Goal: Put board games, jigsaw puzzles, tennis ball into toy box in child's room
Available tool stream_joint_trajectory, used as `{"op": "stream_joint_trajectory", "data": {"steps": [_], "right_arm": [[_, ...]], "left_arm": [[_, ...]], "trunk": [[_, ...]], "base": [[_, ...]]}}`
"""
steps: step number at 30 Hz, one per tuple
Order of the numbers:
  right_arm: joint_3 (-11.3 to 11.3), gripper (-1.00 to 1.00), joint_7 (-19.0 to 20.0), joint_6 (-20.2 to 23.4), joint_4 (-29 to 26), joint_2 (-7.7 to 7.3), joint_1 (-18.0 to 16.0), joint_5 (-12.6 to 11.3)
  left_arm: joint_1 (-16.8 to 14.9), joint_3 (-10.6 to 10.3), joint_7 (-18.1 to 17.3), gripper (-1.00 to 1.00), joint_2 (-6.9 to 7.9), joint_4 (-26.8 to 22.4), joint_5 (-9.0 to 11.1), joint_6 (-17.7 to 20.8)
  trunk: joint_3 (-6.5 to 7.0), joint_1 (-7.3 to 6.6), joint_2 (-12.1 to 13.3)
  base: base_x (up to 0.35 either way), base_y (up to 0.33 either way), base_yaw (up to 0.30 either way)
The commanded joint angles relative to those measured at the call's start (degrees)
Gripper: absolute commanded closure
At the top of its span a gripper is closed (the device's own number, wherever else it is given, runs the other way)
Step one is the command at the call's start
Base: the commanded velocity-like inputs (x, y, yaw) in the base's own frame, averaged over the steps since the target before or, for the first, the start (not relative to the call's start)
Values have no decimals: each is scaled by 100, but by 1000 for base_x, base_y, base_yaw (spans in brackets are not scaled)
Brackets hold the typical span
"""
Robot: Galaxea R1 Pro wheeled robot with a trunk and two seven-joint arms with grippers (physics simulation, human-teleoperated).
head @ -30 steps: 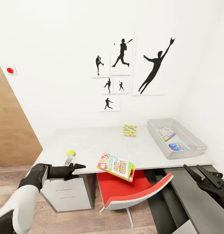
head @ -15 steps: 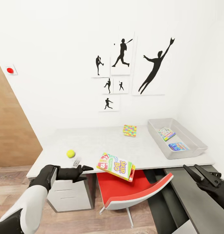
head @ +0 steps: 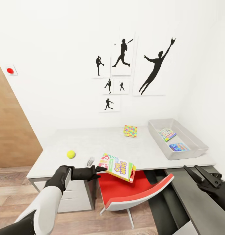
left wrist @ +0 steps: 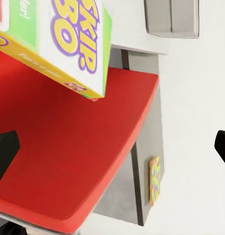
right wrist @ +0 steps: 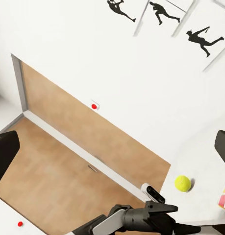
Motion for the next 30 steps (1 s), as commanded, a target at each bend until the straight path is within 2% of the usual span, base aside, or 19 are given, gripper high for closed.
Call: {"op": "stream_joint_trajectory", "data": {"steps": [1,13,23,30], "right_arm": [[-3,-100,11,26,0,1,-5,-5],[-3,-100,18,18,0,17,-5,3],[-3,-100,18,10,0,26,-5,3],[-5,-100,19,9,0,20,-5,-3]], "left_arm": [[-7,48,-42,-100,-19,-8,-58,33],[-7,54,-51,-100,3,-7,-40,36],[-7,55,-51,-100,-13,-7,-40,45],[-7,140,-62,-100,45,-7,-40,60]], "trunk": [[-10,2,-9],[-10,2,-9],[-10,2,-9],[-10,2,-9]], "base": [[0,0,0],[0,-86,0],[0,-9,0],[0,0,0]]}}
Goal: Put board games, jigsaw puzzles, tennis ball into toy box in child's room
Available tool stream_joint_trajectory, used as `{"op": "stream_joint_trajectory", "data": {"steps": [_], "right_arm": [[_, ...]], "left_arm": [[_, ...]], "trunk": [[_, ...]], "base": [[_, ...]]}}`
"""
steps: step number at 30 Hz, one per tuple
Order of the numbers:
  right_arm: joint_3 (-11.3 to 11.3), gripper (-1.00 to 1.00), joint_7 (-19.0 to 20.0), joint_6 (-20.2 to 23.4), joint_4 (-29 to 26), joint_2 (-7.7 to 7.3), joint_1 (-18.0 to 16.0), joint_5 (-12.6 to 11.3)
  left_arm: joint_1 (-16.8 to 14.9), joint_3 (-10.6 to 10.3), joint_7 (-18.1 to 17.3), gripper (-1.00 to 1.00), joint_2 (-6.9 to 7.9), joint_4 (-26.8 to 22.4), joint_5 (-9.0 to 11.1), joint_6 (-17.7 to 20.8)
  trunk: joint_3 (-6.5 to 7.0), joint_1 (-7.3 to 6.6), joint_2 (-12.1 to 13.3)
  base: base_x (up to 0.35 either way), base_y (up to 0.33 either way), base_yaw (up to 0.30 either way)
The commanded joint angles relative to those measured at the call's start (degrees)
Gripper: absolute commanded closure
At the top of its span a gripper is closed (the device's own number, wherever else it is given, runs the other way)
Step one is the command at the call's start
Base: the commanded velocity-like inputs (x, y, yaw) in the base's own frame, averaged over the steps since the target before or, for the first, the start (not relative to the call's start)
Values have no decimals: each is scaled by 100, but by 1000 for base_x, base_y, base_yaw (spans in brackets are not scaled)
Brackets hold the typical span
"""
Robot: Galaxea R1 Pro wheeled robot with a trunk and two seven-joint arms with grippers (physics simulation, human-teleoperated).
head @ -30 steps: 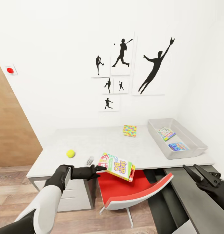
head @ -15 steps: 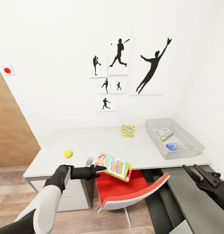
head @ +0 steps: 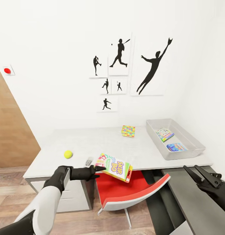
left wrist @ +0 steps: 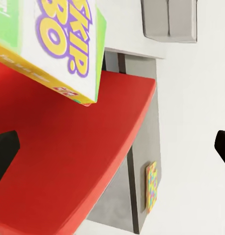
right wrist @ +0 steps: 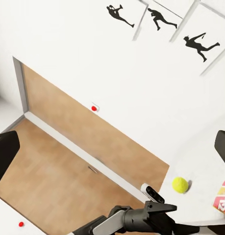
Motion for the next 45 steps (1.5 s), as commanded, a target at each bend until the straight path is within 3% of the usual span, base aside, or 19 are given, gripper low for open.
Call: {"op": "stream_joint_trajectory", "data": {"steps": [1,9,26,29,32,34,37,45], "right_arm": [[-5,-100,11,27,0,1,-5,-6],[-10,-100,17,28,0,3,-5,-7],[-50,-100,56,58,-6,-46,-5,-51],[-240,-100,63,125,-14,-78,-1,-65],[-588,-100,202,280,-17,-93,2,-86],[-904,-100,594,517,-17,-95,3,-102],[-1143,-100,1142,586,-18,-99,4,-99],[-1263,-100,1460,586,-19,-27,4,-39]], "left_arm": [[-7,64,-45,-100,14,-8,-60,45],[-7,130,-49,-100,98,-8,-60,46],[-7,142,-56,-100,100,-8,-52,46],[-7,143,-57,-100,100,-8,-52,46],[-7,143,-58,-100,96,-8,-48,46],[-7,143,-58,-100,95,-8,-46,46],[-7,143,-57,-100,91,-8,-46,46],[-7,143,-52,-100,87,-8,-49,38]], "trunk": [[-10,2,-9],[-10,2,-9],[-297,353,-650],[-351,419,-771],[-387,463,-851],[-387,463,-851],[-387,463,-851],[-494,595,-1092]], "base": [[0,0,0],[0,0,0],[0,0,0],[0,0,0],[0,0,0],[0,0,0],[0,0,0],[0,0,0]]}}
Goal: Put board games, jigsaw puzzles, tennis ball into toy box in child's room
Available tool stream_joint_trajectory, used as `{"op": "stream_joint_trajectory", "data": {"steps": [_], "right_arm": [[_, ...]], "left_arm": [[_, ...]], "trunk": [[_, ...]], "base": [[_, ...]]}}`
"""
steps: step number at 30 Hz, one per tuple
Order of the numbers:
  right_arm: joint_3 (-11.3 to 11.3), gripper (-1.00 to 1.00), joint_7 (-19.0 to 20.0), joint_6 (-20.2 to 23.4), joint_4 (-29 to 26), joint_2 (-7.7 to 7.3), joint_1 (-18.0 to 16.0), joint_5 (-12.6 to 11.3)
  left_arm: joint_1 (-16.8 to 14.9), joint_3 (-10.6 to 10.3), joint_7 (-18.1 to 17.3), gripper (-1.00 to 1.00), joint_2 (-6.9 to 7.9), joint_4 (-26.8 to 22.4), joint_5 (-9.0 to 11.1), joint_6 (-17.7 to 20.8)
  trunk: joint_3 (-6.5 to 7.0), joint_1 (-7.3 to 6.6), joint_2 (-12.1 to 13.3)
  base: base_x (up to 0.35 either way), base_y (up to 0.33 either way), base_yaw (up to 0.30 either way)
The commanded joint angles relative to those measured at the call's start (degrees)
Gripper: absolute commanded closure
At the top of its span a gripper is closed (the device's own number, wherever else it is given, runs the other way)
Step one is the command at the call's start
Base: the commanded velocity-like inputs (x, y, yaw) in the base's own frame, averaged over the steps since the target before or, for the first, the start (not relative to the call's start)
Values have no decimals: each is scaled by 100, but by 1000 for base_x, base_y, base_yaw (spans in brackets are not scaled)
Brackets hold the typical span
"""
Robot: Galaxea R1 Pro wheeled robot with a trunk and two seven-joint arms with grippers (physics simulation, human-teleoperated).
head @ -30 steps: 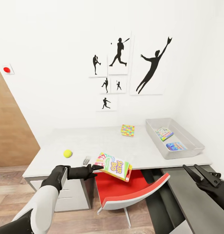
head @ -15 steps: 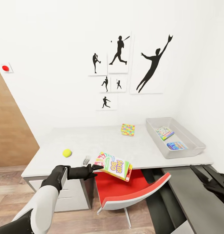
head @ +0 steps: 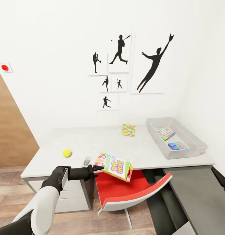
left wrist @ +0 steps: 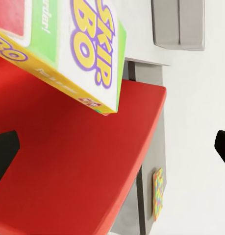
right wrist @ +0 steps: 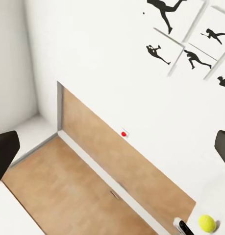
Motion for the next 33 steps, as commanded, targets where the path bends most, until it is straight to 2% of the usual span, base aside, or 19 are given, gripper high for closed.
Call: {"op": "stream_joint_trajectory", "data": {"steps": [1,5,6,11,18,26,33], "right_arm": [[-8,-100,17,41,0,8,-4,-11],[-11,-100,26,41,0,19,-4,-8],[22,-100,-8,7,-8,49,-4,-7],[49,-100,-32,-97,-8,80,1,-2],[48,-100,-31,-157,-8,175,4,-6],[49,-100,-31,-175,-8,189,4,-7],[49,-100,-31,-176,-8,190,4,-6]], "left_arm": [[-7,45,-42,-100,-8,-8,-61,42],[-7,45,-35,-100,-32,-8,-62,33],[-7,78,-68,-100,2,-8,-53,-1],[-7,229,-120,-100,-22,-8,-53,-7],[-7,138,-125,-100,-12,-8,-53,13],[-7,133,-125,-100,-9,-8,-53,22],[-7,133,-122,-100,-1,-8,-53,29]], "trunk": [[-26,24,-48],[-44,46,-88],[-44,46,-88],[-44,46,-88],[-44,46,-88],[-44,46,-88],[-44,46,-88]], "base": [[0,0,0],[0,0,0],[0,0,0],[0,0,0],[0,0,0],[0,-11,0],[0,-166,0]]}}
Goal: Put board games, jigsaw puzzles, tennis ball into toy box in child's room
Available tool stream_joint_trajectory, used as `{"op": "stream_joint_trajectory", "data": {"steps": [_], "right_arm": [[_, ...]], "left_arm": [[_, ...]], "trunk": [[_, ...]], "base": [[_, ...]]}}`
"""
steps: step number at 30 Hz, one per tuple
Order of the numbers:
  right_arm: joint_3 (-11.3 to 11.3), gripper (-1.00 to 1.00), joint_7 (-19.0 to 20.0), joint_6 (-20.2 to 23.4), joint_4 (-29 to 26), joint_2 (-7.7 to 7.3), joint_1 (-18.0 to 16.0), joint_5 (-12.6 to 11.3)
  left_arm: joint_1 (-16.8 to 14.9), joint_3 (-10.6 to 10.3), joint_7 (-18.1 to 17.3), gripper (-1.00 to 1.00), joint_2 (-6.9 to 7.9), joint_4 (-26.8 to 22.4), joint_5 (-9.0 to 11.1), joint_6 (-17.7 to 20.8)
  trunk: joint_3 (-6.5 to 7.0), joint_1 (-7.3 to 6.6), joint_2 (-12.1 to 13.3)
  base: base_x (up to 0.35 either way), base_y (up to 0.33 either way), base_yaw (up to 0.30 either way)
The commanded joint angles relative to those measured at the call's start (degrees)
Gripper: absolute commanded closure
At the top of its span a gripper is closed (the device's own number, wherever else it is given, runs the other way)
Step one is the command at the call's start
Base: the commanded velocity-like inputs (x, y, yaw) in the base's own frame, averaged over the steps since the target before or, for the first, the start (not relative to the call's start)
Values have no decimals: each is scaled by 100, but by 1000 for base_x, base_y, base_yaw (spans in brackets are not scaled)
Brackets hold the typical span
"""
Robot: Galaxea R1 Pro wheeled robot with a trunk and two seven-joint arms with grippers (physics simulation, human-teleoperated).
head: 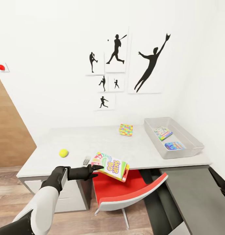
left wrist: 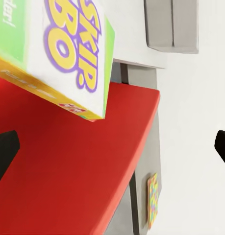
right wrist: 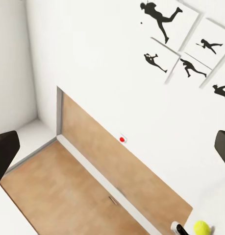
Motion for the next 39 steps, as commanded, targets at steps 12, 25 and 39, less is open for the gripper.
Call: {"op": "stream_joint_trajectory", "data": {"steps": [12,25,39], "right_arm": [[-4,-100,5,42,0,-1,-4,-12],[-3,-100,5,42,0,-1,-4,-10],[-4,-100,5,42,0,-1,-4,-11]], "left_arm": [[-7,44,-45,-100,-7,-9,-61,50],[-7,112,-41,-100,-6,-9,-60,64],[-7,115,-44,-100,-6,-9,-59,82]], "trunk": [[-8,1,-6],[-8,1,-6],[-133,155,-287]], "base": [[11,-15,0],[1,0,0],[0,0,0]]}}
